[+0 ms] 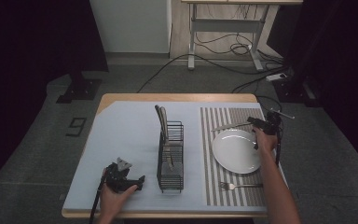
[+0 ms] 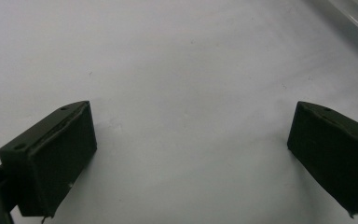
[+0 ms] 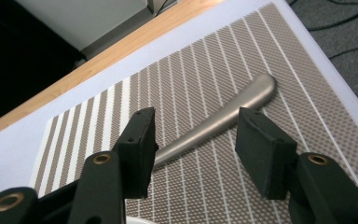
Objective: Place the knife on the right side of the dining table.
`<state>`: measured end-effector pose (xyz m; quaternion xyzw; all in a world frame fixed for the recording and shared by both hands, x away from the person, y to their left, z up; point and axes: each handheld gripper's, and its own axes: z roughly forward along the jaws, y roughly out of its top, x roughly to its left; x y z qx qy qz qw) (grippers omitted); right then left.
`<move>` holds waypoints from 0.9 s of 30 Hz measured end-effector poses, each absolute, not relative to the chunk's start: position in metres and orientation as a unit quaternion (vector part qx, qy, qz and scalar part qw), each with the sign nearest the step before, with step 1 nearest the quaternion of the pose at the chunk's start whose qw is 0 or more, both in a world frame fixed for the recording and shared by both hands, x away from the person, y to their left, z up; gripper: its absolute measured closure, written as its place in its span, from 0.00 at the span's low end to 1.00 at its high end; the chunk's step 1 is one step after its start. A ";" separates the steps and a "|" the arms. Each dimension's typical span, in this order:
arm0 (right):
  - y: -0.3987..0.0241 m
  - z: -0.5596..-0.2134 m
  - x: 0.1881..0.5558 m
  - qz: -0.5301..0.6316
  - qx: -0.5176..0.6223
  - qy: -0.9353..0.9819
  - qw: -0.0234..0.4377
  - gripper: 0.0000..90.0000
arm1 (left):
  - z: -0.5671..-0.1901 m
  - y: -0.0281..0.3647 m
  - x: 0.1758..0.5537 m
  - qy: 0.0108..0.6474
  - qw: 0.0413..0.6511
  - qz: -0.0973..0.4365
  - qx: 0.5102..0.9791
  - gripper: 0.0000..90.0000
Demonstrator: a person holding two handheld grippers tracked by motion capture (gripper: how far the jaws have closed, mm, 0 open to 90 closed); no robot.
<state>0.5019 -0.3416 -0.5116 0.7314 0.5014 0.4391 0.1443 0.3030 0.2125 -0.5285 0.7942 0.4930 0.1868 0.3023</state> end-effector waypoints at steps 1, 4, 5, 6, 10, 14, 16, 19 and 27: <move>-0.341 -0.509 0.503 0.438 0.728 0.508 0.147 0.53 | -0.528 0.213 0.303 0.493 0.302 0.186 0.794 0.01; -0.336 -0.501 0.509 0.429 0.714 0.532 0.154 0.52 | -0.528 0.213 0.303 0.493 0.302 0.186 0.795 0.01; -0.333 -0.499 0.514 0.423 0.709 0.544 0.148 0.52 | -0.528 0.213 0.303 0.493 0.302 0.186 0.794 0.01; -0.333 -0.499 0.514 0.423 0.709 0.544 0.148 0.52 | -0.528 0.213 0.303 0.493 0.302 0.186 0.794 0.01; -0.325 -0.500 0.525 0.401 0.699 0.572 0.154 0.51 | -0.529 0.213 0.303 0.493 0.303 0.186 0.794 0.01; -0.314 -0.506 0.536 0.390 0.687 0.594 0.153 0.51 | -0.528 0.213 0.303 0.493 0.302 0.186 0.795 0.01; -0.310 -0.509 0.541 0.376 0.686 0.604 0.148 0.50 | -0.529 0.213 0.303 0.493 0.303 0.186 0.794 0.01; -0.303 -0.511 0.548 0.355 0.681 0.621 0.153 0.51 | -0.528 0.213 0.303 0.493 0.303 0.186 0.794 0.01; -0.296 -0.514 0.558 0.330 0.682 0.636 0.149 0.52 | -0.529 0.213 0.303 0.493 0.303 0.187 0.794 0.01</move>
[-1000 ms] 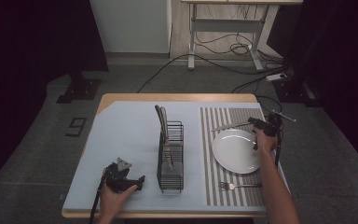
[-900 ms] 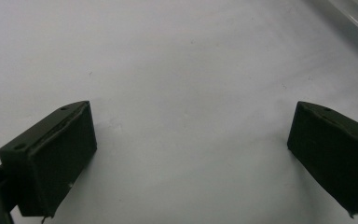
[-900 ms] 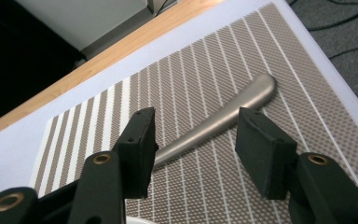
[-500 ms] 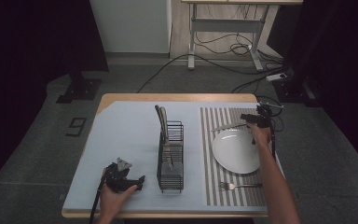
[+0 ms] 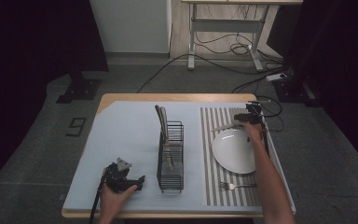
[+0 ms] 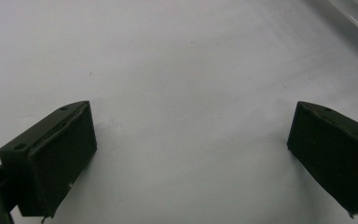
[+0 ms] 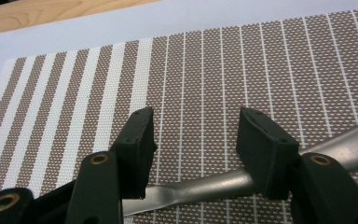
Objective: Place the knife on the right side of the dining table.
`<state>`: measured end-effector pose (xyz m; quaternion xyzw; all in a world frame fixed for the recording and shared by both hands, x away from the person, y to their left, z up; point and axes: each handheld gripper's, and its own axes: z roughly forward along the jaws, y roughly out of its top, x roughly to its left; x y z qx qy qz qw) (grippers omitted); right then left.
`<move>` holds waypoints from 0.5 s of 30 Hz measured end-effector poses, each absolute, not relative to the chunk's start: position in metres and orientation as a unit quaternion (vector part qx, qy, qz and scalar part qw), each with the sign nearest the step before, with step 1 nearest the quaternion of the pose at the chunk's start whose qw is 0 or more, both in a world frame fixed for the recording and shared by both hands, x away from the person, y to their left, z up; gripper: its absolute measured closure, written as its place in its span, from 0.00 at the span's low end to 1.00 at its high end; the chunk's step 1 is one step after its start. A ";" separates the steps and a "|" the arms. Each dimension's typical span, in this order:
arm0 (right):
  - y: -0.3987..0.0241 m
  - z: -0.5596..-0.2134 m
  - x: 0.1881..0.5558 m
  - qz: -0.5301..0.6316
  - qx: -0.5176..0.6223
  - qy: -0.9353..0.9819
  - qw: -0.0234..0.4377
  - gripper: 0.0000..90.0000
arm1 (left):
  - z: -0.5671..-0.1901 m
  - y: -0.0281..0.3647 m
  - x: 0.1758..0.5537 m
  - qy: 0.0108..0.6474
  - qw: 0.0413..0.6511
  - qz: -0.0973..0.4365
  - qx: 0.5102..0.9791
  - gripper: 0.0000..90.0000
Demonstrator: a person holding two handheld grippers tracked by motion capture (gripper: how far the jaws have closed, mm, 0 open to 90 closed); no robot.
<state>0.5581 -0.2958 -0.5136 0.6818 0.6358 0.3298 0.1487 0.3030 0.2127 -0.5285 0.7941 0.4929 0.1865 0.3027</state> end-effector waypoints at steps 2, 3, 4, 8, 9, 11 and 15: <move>-0.296 -0.513 0.558 0.327 0.683 0.636 0.149 0.52 | -0.529 0.213 0.303 0.493 0.303 0.187 0.794 0.01; -0.297 -0.513 0.557 0.325 0.684 0.636 0.148 0.52 | -0.529 0.213 0.303 0.492 0.302 0.187 0.795 0.01; -0.298 -0.513 0.556 0.326 0.686 0.634 0.146 0.53 | -0.529 0.213 0.303 0.493 0.303 0.187 0.794 0.01; -0.302 -0.512 0.554 0.323 0.694 0.628 0.138 0.52 | -0.529 0.213 0.303 0.493 0.303 0.187 0.794 0.01; -0.302 -0.512 0.554 0.325 0.694 0.628 0.137 0.52 | -0.529 0.213 0.303 0.493 0.303 0.187 0.794 0.01; -0.302 -0.512 0.553 0.324 0.695 0.627 0.137 0.52 | -0.529 0.213 0.303 0.493 0.303 0.187 0.794 0.01; -0.302 -0.512 0.552 0.325 0.698 0.623 0.135 0.52 | -0.529 0.213 0.303 0.493 0.303 0.187 0.794 0.01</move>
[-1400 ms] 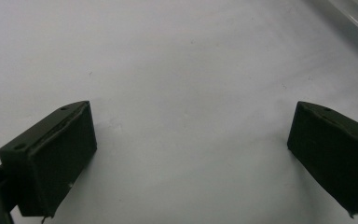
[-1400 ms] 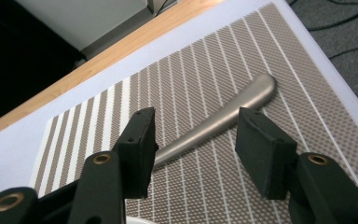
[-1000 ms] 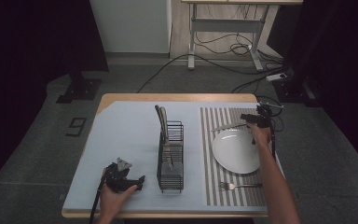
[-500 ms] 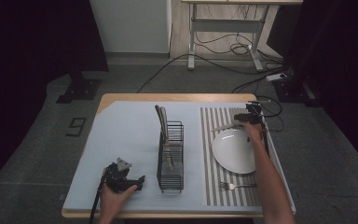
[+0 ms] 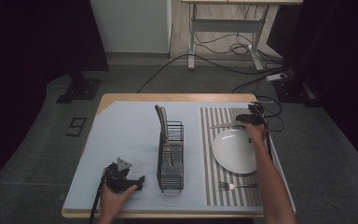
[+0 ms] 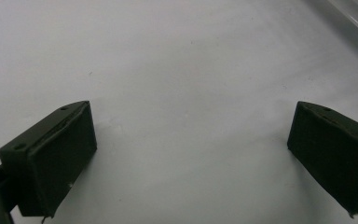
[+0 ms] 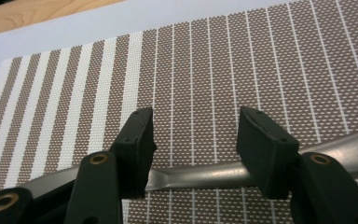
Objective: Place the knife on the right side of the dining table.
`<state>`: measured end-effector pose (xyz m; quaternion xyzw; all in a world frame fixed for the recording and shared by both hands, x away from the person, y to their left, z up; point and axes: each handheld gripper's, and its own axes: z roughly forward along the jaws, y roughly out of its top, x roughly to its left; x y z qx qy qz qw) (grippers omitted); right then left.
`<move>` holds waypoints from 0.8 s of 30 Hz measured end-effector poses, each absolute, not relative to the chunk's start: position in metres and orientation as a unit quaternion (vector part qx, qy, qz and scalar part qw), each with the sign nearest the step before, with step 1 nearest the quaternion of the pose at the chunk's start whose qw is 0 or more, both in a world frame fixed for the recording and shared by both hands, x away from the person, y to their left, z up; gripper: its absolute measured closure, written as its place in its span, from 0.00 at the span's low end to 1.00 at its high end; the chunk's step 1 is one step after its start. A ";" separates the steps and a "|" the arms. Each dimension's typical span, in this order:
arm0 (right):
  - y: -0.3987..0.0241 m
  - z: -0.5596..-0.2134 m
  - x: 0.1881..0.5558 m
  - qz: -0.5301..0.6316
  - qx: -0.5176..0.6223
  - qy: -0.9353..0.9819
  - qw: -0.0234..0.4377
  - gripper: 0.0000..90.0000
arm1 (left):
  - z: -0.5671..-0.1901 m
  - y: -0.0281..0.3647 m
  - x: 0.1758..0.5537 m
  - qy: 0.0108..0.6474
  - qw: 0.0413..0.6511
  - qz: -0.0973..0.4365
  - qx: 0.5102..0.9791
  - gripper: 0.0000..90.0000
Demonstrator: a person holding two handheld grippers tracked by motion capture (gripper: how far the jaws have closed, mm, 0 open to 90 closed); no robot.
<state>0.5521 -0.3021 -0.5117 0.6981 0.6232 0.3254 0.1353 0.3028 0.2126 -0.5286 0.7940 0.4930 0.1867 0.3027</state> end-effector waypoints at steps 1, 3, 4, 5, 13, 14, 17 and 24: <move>-0.303 -0.512 0.552 0.329 0.699 0.620 0.134 0.52 | -0.529 0.213 0.303 0.493 0.303 0.187 0.794 0.01; -0.304 -0.513 0.549 0.334 0.701 0.617 0.131 0.52 | -0.529 0.213 0.303 0.493 0.303 0.187 0.794 0.01; -0.304 -0.513 0.549 0.334 0.701 0.617 0.131 0.52 | -0.529 0.213 0.303 0.493 0.303 0.187 0.794 0.01; -0.305 -0.513 0.548 0.335 0.702 0.615 0.129 0.52 | -0.529 0.213 0.303 0.493 0.303 0.187 0.794 0.01; -0.309 -0.514 0.547 0.352 0.705 0.604 0.120 0.50 | -0.529 0.213 0.303 0.493 0.303 0.187 0.794 0.01; -0.309 -0.514 0.547 0.354 0.705 0.602 0.123 0.50 | -0.529 0.213 0.303 0.493 0.303 0.187 0.794 0.01; -0.311 -0.511 0.544 0.377 0.702 0.591 0.126 0.51 | -0.529 0.213 0.303 0.493 0.303 0.187 0.794 0.01; -0.306 -0.495 0.529 0.420 0.669 0.600 0.127 0.50 | -0.529 0.213 0.303 0.493 0.303 0.187 0.794 0.01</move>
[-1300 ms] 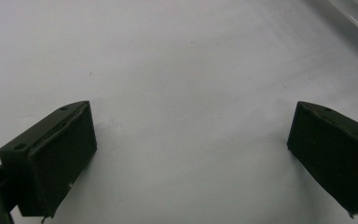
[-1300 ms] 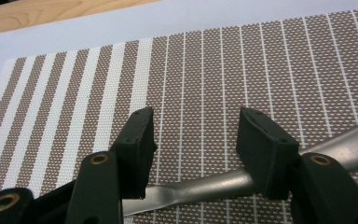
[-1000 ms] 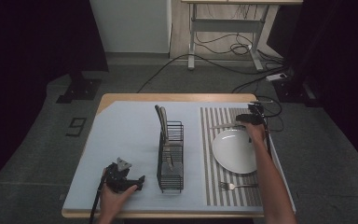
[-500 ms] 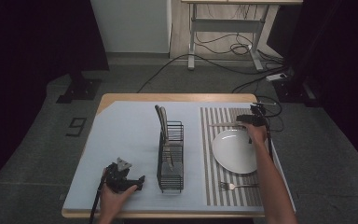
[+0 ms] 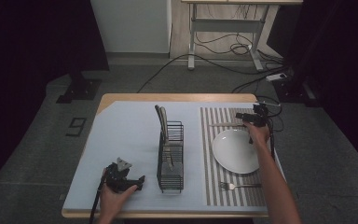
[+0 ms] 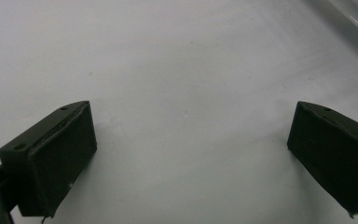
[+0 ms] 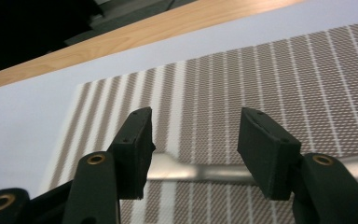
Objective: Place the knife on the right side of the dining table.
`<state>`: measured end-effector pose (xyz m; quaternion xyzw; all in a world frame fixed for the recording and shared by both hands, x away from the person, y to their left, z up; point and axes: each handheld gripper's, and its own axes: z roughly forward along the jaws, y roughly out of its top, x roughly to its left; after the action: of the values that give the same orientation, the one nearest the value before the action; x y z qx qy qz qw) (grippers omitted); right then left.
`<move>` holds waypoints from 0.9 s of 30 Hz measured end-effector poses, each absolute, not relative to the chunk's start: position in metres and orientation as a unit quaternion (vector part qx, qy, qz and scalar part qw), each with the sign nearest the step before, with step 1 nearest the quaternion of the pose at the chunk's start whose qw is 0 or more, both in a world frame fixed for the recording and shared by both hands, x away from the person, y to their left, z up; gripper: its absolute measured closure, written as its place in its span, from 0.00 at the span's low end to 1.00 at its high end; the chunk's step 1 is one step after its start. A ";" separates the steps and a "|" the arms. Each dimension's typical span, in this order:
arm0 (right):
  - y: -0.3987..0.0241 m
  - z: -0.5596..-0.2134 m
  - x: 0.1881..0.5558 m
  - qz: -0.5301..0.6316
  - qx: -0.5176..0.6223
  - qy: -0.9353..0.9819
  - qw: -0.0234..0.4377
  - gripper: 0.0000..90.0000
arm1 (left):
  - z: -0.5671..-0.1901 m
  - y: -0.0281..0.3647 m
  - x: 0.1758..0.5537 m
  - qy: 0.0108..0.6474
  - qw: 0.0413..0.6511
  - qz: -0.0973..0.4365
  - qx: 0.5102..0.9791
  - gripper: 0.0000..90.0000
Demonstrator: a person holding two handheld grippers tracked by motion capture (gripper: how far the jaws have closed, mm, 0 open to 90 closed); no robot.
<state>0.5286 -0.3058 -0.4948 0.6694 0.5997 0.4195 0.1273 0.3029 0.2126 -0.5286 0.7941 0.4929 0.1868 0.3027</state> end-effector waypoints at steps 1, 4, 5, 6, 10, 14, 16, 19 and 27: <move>-0.304 -0.492 0.522 0.426 0.661 0.605 0.126 0.50 | -0.529 0.213 0.303 0.493 0.303 0.187 0.794 0.01; -0.303 -0.490 0.516 0.433 0.653 0.609 0.125 0.50 | -0.529 0.213 0.303 0.493 0.303 0.187 0.794 0.01; -0.302 -0.488 0.508 0.439 0.646 0.612 0.124 0.50 | -0.529 0.213 0.303 0.493 0.303 0.187 0.794 0.01; -0.302 -0.488 0.508 0.439 0.646 0.612 0.124 0.50 | -0.529 0.213 0.303 0.493 0.303 0.187 0.794 0.01; -0.299 -0.484 0.493 0.448 0.629 0.623 0.124 0.50 | -0.529 0.213 0.303 0.493 0.303 0.187 0.794 0.01; -0.296 -0.480 0.476 0.463 0.615 0.627 0.120 0.49 | -0.529 0.213 0.303 0.493 0.303 0.187 0.794 0.01; -0.295 -0.479 0.468 0.467 0.607 0.632 0.119 0.49 | -0.528 0.213 0.303 0.493 0.302 0.187 0.794 0.01; -0.291 -0.481 0.450 0.477 0.589 0.641 0.123 0.49 | -0.528 0.213 0.303 0.493 0.302 0.186 0.794 0.01; -0.286 -0.486 0.414 0.505 0.560 0.647 0.118 0.49 | -0.528 0.212 0.303 0.494 0.303 0.187 0.793 0.01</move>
<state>0.4144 -0.2864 -0.4860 0.5598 0.6465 0.5048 0.1176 0.3027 0.2124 -0.5285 0.7934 0.4938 0.1867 0.3030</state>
